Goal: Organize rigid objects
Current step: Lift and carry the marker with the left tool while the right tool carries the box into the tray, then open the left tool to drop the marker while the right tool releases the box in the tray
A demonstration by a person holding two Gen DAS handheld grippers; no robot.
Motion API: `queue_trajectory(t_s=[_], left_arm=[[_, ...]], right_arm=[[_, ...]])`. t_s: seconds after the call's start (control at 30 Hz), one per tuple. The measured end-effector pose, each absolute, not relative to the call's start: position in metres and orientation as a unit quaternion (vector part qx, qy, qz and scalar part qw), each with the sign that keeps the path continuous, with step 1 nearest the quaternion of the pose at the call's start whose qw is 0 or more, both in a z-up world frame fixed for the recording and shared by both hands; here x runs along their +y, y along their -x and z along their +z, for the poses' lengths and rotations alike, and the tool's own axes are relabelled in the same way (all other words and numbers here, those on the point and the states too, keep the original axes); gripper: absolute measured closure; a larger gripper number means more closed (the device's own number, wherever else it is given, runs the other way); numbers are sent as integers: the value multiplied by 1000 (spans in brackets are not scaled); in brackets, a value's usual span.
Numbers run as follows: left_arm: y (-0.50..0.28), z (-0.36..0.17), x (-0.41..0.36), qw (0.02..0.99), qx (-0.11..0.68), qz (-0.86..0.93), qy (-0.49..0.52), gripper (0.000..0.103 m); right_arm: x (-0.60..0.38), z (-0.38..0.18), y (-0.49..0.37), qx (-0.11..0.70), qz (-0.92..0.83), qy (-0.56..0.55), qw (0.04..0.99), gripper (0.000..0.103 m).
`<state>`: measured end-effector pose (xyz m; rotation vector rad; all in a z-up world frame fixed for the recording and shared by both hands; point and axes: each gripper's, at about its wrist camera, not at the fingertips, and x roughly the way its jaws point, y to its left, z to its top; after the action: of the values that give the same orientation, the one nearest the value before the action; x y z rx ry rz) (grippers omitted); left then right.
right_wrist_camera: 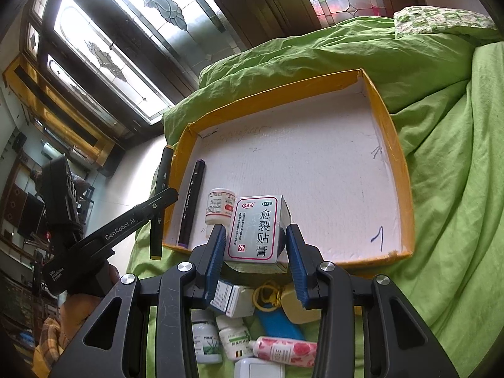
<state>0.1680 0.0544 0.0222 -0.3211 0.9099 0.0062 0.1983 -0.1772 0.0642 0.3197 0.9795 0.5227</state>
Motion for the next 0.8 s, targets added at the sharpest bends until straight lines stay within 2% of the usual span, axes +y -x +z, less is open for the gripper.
queue_trajectory(t_s=[0.43, 0.8], left_arm=[[-192, -15, 44, 875, 465, -1, 135, 91], [-194, -26, 42, 872, 471, 8, 132, 91]], right_arm=[[-149, 35, -231, 479, 225, -96, 843, 68], [-141, 19, -232, 481, 213, -59, 849, 68]])
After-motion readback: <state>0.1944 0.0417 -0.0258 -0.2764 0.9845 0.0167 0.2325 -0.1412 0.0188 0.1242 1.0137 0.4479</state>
